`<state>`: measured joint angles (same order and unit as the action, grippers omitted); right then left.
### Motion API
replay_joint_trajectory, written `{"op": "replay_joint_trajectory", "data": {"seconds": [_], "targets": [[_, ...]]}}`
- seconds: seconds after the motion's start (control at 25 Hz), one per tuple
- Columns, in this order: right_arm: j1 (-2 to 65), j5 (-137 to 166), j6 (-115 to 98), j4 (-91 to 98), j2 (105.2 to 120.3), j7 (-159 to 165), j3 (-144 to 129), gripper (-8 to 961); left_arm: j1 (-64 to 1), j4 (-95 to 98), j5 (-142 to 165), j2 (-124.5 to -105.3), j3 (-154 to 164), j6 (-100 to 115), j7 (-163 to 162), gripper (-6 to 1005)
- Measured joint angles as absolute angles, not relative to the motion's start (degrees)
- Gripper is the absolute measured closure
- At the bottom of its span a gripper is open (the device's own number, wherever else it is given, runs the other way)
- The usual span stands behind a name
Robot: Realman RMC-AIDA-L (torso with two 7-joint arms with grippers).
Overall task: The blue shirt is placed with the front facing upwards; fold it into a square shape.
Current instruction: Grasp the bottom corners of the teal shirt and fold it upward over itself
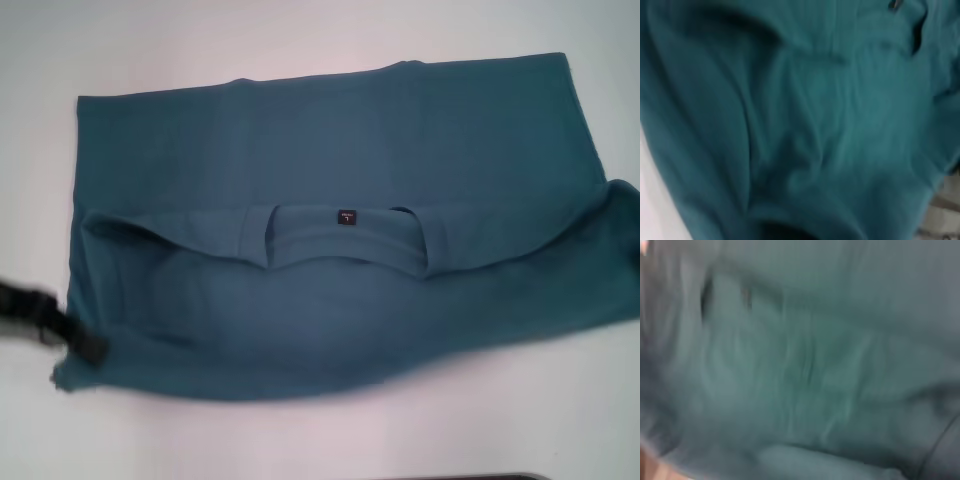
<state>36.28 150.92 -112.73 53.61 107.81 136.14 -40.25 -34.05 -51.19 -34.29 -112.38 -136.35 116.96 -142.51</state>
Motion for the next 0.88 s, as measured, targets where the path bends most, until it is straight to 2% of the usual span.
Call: {"op": "replay_joint_trajectory", "data": {"seconds": [0.16, 0.2, 0.32, 0.76, 0.88], "targets": [[38.4, 150.2, -109.7, 53.4, 104.85, 136.6, -32.4, 932, -39.4, -49.9, -34.2, -109.76, -143.8, 113.9, -144.4, 934], [38.7, 150.1, -108.6, 53.1, 104.31, 137.1, -30.7, 932, -39.4, -49.9, -34.2, -109.76, -143.8, 113.9, -144.4, 933], [39.4, 149.6, -104.7, 52.9, 103.57, 139.5, -28.0, 931, -41.9, -48.6, -34.2, -108.72, -145.5, 109.6, -147.5, 932], [39.9, 142.2, -92.7, 53.0, 104.95, 143.1, -26.9, 929, -46.7, -47.1, -33.4, -109.93, -142.0, 92.8, -155.4, 926], [39.6, 141.4, -89.9, 52.9, 106.30, 144.0, -27.3, 928, -47.2, -47.2, -33.3, -111.46, -141.0, 88.4, -156.4, 924]]}}
